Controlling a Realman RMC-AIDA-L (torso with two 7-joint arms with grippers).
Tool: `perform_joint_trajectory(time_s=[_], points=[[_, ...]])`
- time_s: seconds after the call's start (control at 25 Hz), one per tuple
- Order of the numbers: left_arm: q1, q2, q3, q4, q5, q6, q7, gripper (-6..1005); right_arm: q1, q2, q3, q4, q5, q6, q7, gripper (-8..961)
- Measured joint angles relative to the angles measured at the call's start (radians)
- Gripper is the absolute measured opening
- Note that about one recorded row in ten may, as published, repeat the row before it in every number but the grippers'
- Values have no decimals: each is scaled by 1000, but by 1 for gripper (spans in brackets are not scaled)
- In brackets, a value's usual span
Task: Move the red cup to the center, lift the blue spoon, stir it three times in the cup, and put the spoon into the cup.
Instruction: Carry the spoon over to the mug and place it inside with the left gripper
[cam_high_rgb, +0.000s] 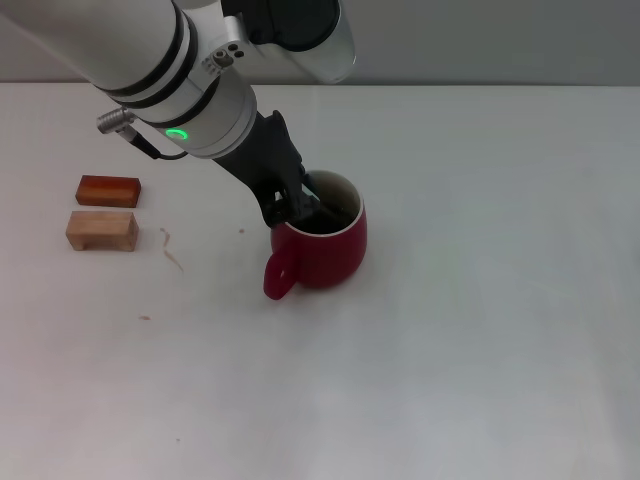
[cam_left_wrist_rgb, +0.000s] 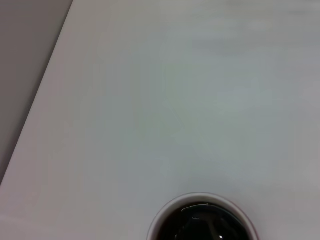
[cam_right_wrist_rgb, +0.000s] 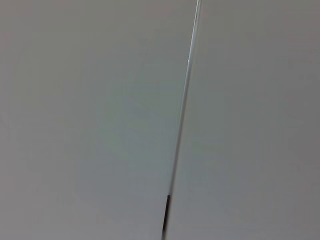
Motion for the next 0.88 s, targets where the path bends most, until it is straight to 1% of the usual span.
perform_joint_trajectory(time_s=[0.2, 0.36, 0.56, 0.68, 0.88], points=[[7, 3, 2, -8, 32, -17, -7, 192, -1, -1, 0, 0, 0, -6, 0, 760], [12, 4, 0, 1, 63, 5, -11, 195, -1, -2, 0, 0, 0, -7, 0, 760], [11, 5, -1, 11, 66, 46, -11, 198, -1, -2, 0, 0, 0, -7, 0, 761], [7, 4, 2, 38, 62, 87, -11, 200, 1, -2, 0, 0, 0, -8, 0, 762], [7, 3, 2, 57, 36, 99, -12, 204, 2, -3, 0, 0, 0, -9, 0, 762]])
